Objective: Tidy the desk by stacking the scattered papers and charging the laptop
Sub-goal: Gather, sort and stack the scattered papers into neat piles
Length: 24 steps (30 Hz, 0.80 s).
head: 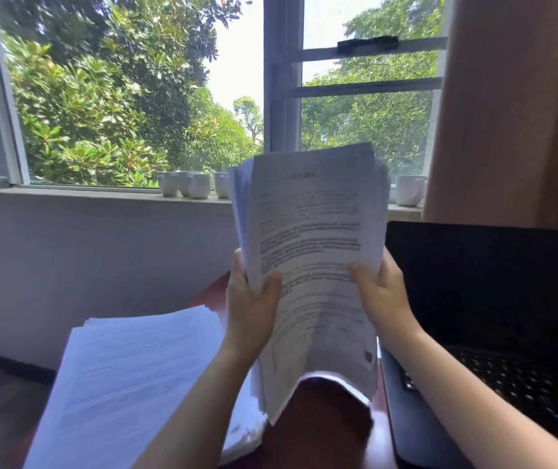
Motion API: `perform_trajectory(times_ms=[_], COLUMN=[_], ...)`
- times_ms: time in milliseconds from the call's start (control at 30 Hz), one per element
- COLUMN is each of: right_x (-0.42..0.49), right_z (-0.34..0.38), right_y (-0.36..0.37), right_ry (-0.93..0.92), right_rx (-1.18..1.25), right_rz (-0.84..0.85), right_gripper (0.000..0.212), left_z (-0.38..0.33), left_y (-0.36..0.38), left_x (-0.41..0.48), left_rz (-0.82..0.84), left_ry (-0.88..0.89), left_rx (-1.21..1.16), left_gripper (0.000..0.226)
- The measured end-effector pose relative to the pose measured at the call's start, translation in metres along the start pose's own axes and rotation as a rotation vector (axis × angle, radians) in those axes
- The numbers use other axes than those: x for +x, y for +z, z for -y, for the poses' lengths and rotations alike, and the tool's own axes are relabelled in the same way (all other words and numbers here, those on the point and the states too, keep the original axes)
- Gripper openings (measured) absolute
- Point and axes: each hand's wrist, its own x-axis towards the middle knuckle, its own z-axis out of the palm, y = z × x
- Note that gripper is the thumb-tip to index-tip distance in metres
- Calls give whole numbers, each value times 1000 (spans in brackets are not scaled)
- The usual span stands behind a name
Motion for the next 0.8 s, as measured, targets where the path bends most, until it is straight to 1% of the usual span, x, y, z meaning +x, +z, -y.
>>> perform_trajectory(times_ms=[67, 100, 167, 267, 333, 467, 533, 600, 633, 700, 733, 767, 800], right_x=[-9, -12, -11, -4, 2, 9, 15, 25, 30, 39, 43, 47, 50], right_z=[2, 4, 9, 19, 23, 28, 32, 40, 46, 58, 64, 69, 74], right_y=[-7, -11, -19, -30, -32, -27, -27, -28, -27, -25, -24, -22, -20], right_ry=[30, 40, 55, 87, 96, 69, 69, 42, 33, 32, 43, 67, 91], right_rx=[15, 7, 7, 97, 153, 130, 105, 88, 87, 108, 122, 118, 108], right_rz=[35, 50, 56, 12, 3, 103, 89, 43, 28, 29, 33, 27, 17], right_gripper=[23, 24, 27, 32, 42, 55, 55, 49, 44, 33, 32, 37, 48], left_z=[-1, -1, -2, -2, -3, -10, -10, -11, -13, -17, -19, -21, -23], left_y=[5, 4, -2, -16, -21, -14, -11, -8, -7, -3, -2, -1, -1], left_x=[-7, -8, -4, 5, 10, 19, 23, 29, 31, 38, 42, 45, 48], left_rz=[39, 52, 60, 40, 44, 28, 19, 20, 20, 12, 5, 2, 3], left_ry=[-104, -148, -183, -201, -208, -203, -201, -178, -169, -161, -158, -154, -150], left_rx=[-40, -49, -59, -66, -83, -40, -52, -26, -4, 12, 7, -5, -17], left_gripper=[28, 30, 34, 34, 39, 44, 53, 60, 58, 49, 44, 42, 43])
